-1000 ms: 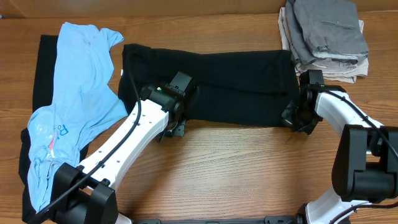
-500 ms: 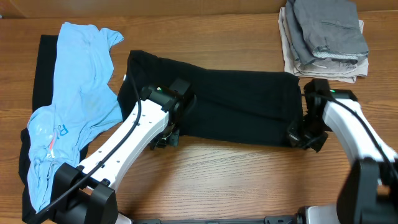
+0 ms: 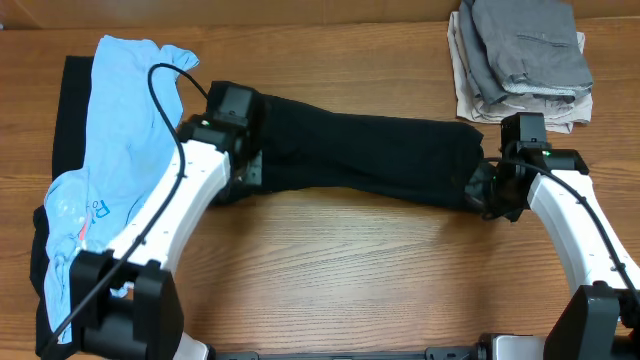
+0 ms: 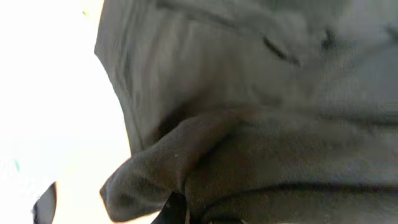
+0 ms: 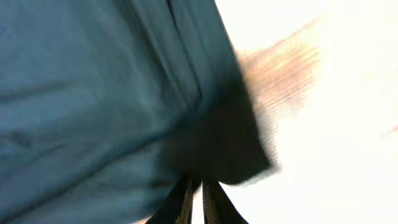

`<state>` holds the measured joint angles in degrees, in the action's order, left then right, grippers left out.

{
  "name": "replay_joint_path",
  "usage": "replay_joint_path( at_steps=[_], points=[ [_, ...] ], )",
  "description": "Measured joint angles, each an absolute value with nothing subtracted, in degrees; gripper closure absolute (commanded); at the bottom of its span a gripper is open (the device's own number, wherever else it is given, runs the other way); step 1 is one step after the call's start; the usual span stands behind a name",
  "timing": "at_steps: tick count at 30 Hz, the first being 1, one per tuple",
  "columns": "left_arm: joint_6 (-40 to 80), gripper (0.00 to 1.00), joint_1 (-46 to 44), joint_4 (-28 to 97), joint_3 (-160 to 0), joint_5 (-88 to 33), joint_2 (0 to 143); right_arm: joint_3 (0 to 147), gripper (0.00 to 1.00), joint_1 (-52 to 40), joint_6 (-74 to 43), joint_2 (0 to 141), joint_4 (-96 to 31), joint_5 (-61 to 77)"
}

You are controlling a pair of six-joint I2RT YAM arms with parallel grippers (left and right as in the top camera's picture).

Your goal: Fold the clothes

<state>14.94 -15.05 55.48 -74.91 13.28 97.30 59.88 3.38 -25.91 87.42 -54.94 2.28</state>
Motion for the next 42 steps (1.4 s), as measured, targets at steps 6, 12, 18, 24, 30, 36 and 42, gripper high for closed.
replay_joint_path(
  at_steps=[6, 12, 18, 24, 30, 36, 42],
  points=[
    [10.76, 0.90, -13.02, 48.49, -74.96, 11.97, 103.63, 59.88, 0.85, 3.38, -23.75, 89.73, -47.13, 2.79],
    [8.78, 0.23, -13.04, 39.38, -74.96, 11.53, 109.82, 59.88, 0.55, 3.38, -22.81, 92.16, -41.63, 3.27],
    [7.16, 0.00, -13.02, 42.15, -78.59, 12.62, 110.72, 59.88, 0.29, 3.36, -22.20, 92.64, -43.75, 4.64],
    [5.67, 0.00, -12.45, 54.08, -95.50, 12.32, 110.80, 59.88, 0.11, 3.36, -22.04, 92.66, -44.84, 5.63],
    [5.30, 0.00, -11.84, 62.22, -108.60, 10.52, 110.80, 59.88, 0.07, 3.36, -20.51, 95.68, -43.27, 5.72],
    [4.75, 0.00, -11.84, 65.34, -112.77, 9.74, 110.80, 60.25, 0.07, 3.33, -19.38, 103.18, -38.98, 5.54],
    [4.27, 0.00, -11.84, 66.50, -112.86, 9.61, 110.80, 60.38, 0.32, 3.33, -19.62, 103.79, -35.27, 4.05]
  ],
)
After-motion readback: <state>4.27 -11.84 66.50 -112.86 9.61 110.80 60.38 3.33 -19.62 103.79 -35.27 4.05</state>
